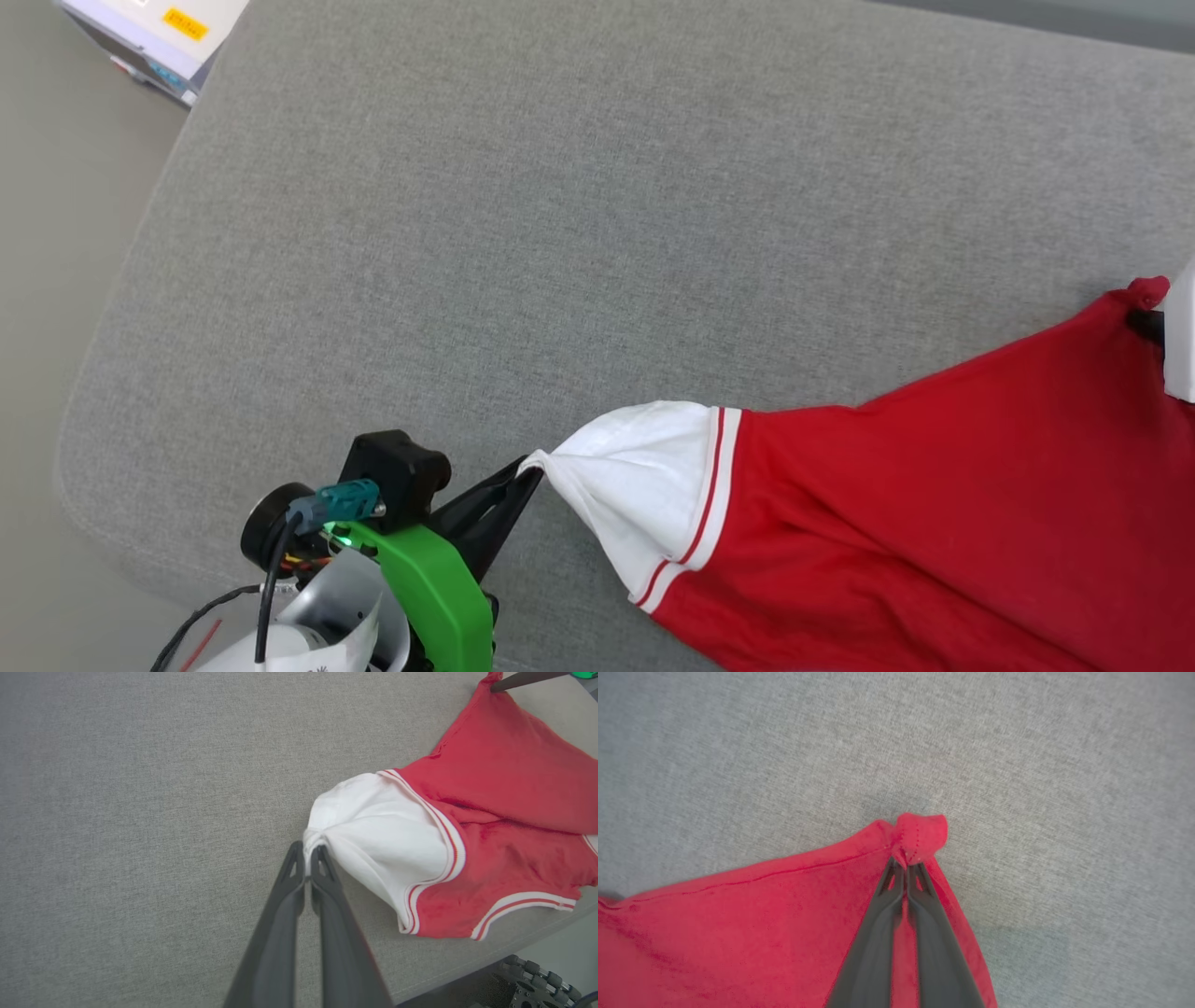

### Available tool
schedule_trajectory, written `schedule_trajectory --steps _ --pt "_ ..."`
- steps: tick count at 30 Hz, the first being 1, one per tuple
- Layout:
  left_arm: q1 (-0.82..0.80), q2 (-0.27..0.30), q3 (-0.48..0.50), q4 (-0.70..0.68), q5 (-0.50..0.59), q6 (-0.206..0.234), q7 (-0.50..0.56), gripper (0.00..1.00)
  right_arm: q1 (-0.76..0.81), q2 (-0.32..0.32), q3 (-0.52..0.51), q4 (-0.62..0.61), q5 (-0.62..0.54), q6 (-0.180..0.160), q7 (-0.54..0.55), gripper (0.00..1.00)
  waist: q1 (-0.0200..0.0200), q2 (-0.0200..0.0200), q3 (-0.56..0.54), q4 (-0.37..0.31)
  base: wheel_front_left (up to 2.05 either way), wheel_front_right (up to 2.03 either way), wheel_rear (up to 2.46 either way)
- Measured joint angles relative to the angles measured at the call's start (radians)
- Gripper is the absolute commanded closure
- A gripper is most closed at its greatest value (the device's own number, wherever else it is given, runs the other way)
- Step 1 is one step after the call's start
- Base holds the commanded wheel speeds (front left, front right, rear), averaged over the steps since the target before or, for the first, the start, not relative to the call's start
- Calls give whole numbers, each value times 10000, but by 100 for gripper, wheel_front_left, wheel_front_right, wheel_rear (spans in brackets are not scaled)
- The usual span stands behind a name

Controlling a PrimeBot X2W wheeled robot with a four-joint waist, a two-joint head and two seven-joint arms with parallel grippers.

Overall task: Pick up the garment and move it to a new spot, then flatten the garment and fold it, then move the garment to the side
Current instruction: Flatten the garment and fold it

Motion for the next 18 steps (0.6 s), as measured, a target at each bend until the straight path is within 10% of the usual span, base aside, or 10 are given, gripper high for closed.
schedule_trajectory --steps 18 --pt "-748 240 970 -236 -148 196 -228 100 -614 -399 -148 -784 644 0 -2265 100 -1 0 -1976 -1114 0 0 0"
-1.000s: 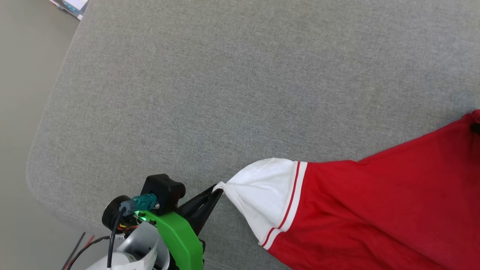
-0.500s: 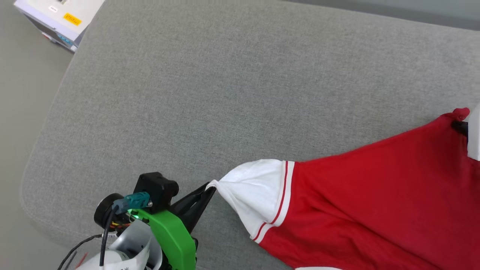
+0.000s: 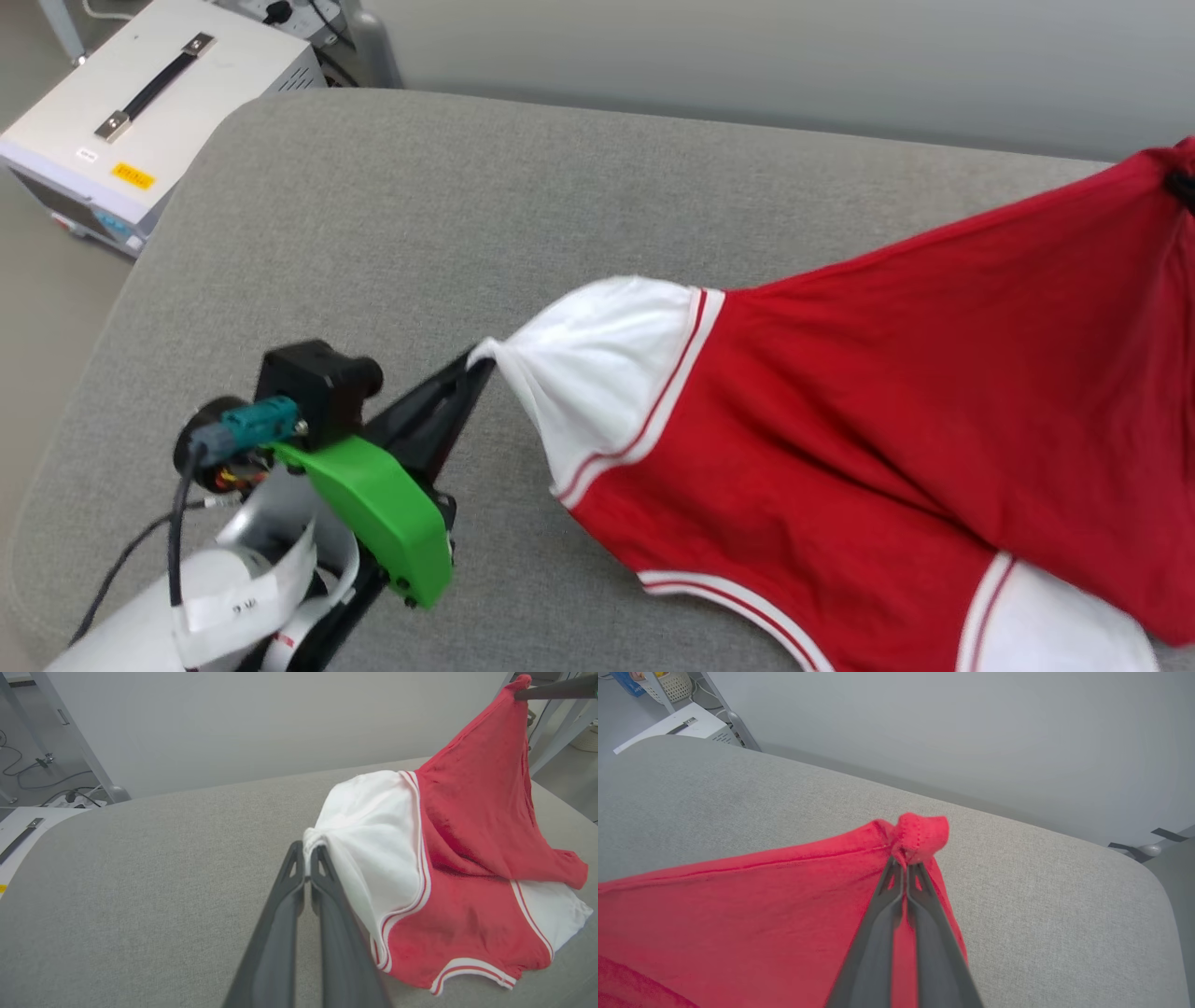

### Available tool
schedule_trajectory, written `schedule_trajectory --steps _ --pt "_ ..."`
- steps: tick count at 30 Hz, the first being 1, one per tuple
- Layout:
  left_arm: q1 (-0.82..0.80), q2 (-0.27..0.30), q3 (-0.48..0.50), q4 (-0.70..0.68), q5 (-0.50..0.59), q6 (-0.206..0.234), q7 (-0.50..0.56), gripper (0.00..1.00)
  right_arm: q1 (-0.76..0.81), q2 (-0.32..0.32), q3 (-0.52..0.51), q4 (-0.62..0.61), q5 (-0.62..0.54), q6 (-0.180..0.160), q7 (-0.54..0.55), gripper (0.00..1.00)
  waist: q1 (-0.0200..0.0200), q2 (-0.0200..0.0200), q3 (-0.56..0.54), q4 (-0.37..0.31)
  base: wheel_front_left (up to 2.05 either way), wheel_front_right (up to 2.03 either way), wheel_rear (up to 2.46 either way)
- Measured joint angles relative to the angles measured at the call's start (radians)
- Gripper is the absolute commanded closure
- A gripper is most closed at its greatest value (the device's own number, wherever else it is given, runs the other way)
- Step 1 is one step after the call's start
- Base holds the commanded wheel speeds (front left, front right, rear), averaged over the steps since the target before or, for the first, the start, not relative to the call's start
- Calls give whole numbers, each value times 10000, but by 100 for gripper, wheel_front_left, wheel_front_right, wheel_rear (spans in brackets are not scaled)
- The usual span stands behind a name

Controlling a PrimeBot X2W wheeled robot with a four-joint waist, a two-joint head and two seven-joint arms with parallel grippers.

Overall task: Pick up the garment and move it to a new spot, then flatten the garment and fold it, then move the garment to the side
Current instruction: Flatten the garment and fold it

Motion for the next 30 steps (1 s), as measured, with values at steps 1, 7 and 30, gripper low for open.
schedule_trajectory --steps 1,7,30 --pt "-206 -19 148 29 0 4 -65 100 -82 -46 -15 -142 4 0 -38 100 0 0 -104 -86 0 0 0" --pt "-1474 -144 963 265 29 31 -316 100 -593 -205 -65 -872 69 0 -299 100 0 0 -583 -609 0 0 0" --pt "-6022 -31 2178 1381 1406 -146 -594 100 -1854 359 -360 -2293 -119 0 -1415 100 0 0 -904 -2048 0 0 0"
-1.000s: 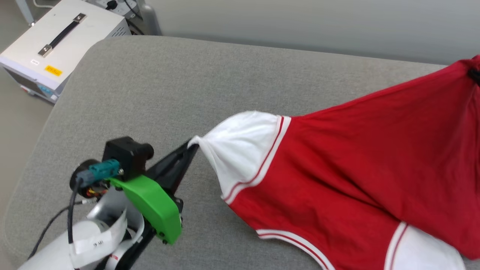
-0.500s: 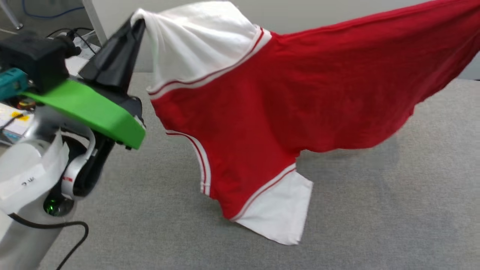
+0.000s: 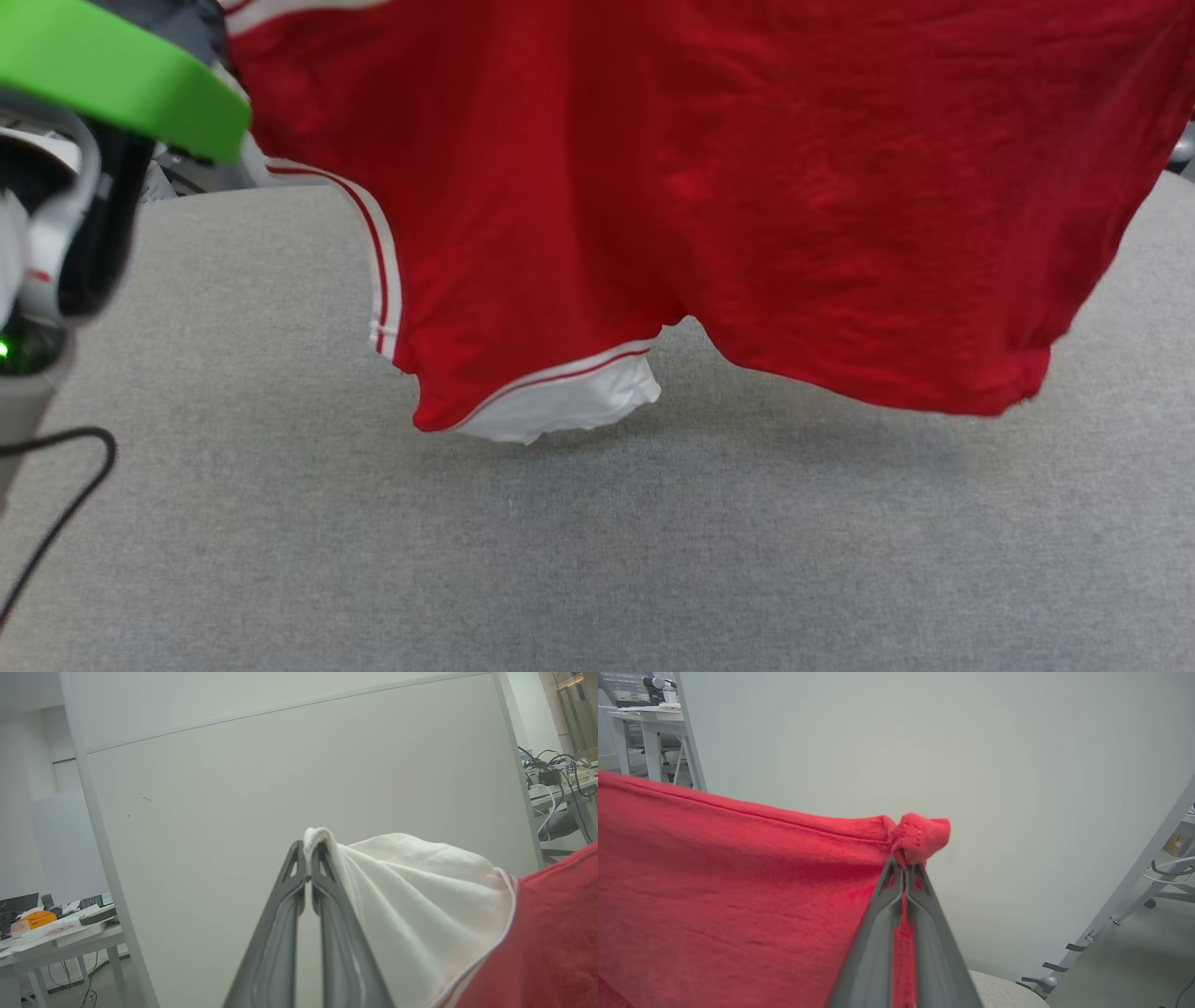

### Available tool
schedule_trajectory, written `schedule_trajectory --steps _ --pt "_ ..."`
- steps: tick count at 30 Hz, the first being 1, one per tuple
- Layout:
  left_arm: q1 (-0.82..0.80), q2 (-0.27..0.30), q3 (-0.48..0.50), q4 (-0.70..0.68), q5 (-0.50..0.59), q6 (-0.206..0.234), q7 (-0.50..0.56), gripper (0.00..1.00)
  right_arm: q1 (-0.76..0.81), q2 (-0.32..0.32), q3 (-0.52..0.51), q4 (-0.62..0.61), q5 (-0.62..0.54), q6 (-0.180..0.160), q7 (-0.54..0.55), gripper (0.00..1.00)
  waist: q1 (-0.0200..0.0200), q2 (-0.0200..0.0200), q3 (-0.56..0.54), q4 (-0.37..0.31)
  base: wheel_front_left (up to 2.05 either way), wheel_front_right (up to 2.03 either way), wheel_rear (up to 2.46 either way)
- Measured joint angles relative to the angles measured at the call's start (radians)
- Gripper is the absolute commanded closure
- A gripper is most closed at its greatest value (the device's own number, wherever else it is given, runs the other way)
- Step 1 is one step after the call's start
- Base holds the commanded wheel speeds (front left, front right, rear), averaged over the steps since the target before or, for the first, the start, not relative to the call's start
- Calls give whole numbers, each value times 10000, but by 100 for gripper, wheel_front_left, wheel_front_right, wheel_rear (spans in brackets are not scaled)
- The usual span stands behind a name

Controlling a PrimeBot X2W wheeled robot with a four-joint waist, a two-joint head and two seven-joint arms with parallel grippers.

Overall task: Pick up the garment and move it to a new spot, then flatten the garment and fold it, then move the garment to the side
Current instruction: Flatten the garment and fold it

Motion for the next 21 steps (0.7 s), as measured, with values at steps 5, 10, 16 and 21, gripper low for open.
schedule_trajectory --steps 5,10,16,21 --pt "-833 161 -199 445 418 -349 221 100 -333 104 -130 -77 -92 0 -268 100 0 0 412 -96 0 0 0" --pt "-1754 370 -244 786 610 -807 487 100 -874 86 -280 -36 -205 0 -525 100 0 0 1005 -168 0 0 0" --pt "-3612 685 -293 1661 805 -1758 924 100 -2282 10 -178 577 -612 0 -932 100 0 0 2053 -246 0 0 0" --pt "-5544 500 -380 3043 1191 -2518 972 100 -4046 102 10 1839 -1198 4 -1720 100 2 0 3050 -312 0 0 0"
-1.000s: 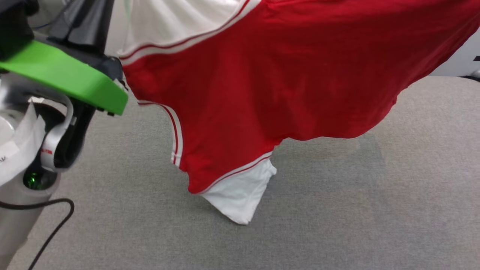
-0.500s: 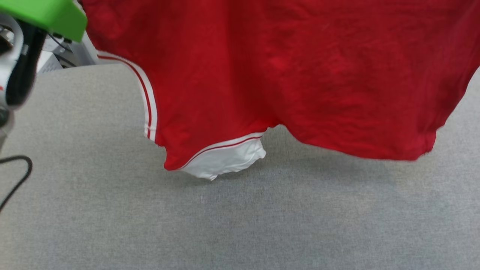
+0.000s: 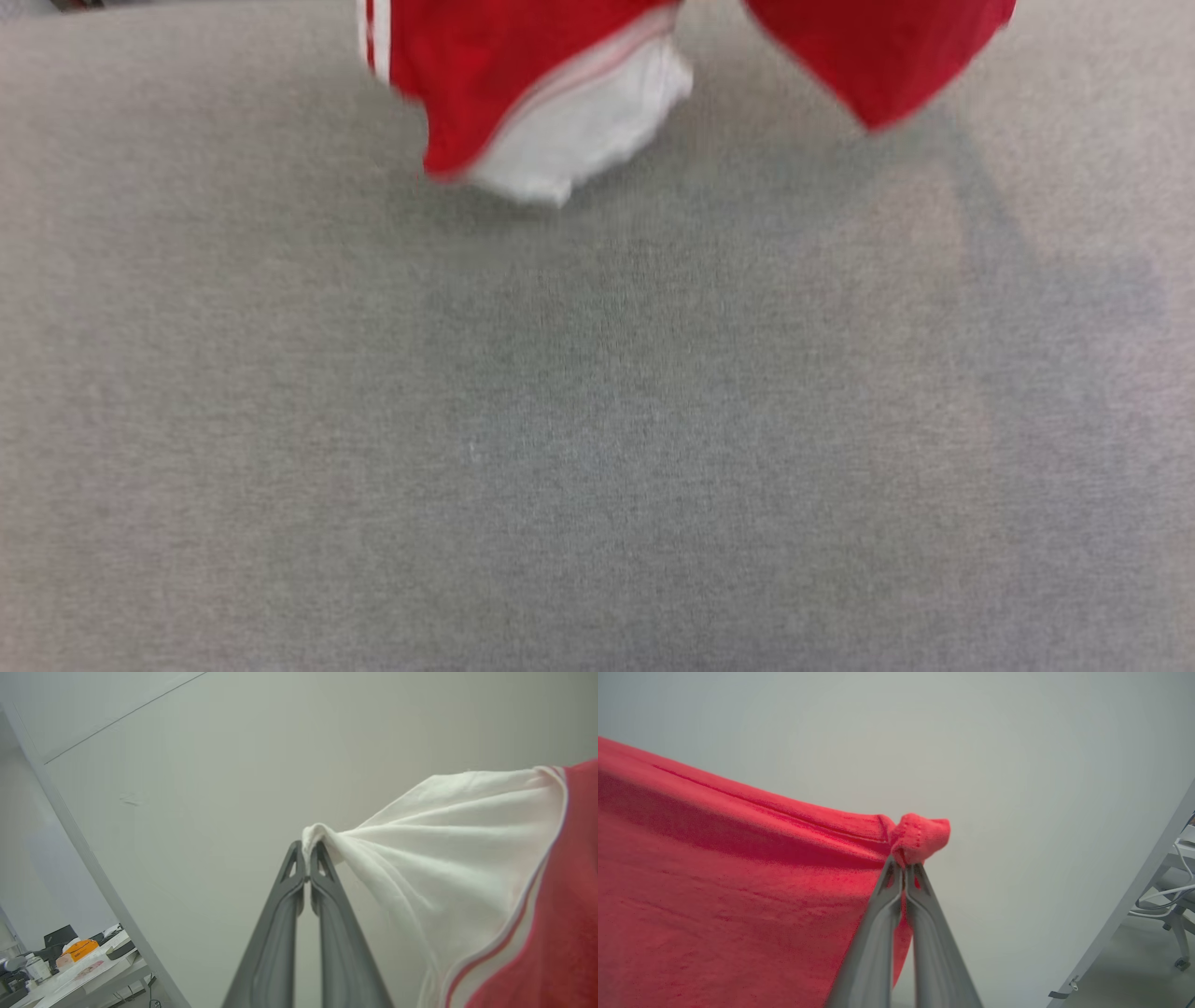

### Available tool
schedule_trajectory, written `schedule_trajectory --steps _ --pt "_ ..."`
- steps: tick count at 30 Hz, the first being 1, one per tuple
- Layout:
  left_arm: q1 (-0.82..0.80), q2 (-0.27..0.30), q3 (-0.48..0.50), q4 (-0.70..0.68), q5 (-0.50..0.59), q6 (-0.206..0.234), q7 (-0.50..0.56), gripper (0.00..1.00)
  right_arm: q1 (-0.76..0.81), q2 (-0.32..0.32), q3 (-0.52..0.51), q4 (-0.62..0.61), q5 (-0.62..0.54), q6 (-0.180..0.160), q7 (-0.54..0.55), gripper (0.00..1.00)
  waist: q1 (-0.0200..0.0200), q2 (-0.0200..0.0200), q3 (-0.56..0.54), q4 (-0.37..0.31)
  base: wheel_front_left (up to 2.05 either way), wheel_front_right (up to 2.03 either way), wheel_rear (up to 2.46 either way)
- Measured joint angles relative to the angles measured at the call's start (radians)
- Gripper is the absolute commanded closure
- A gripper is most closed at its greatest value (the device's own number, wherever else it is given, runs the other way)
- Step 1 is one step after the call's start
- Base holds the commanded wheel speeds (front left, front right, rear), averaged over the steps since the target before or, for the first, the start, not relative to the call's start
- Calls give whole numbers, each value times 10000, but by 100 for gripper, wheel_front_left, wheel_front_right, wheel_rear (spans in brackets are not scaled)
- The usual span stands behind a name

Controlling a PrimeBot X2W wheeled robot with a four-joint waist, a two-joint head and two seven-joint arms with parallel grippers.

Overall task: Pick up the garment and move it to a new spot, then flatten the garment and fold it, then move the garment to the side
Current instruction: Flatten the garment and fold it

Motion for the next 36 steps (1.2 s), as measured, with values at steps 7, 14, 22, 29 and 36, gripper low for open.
schedule_trajectory --steps 7,14,22,29,36 --pt "-2940 -713 -466 2656 874 -619 -685 100 -2692 380 1129 2295 -1697 10 -1509 100 2 0 1479 -103 0 0 0" --pt "-4672 -1421 -982 5187 1388 -834 -1816 100 -4673 1356 941 4941 -2491 10 -3269 100 2 0 2729 -245 0 0 0" --pt "-5452 -2029 -1174 7244 1354 -880 -3545 100 -5531 2291 357 6801 -3024 8 -4880 100 1 0 3629 -339 0 0 0" --pt "-4367 -2360 -1419 8264 949 -886 -4675 100 -5188 2807 673 7664 -2861 8 -5960 100 1 0 3793 -192 0 0 0" --pt "-2094 -2807 -1668 7906 397 -888 -5041 100 -3727 2943 1220 7933 -1990 6 -6477 100 0 0 3329 8 0 0 0"
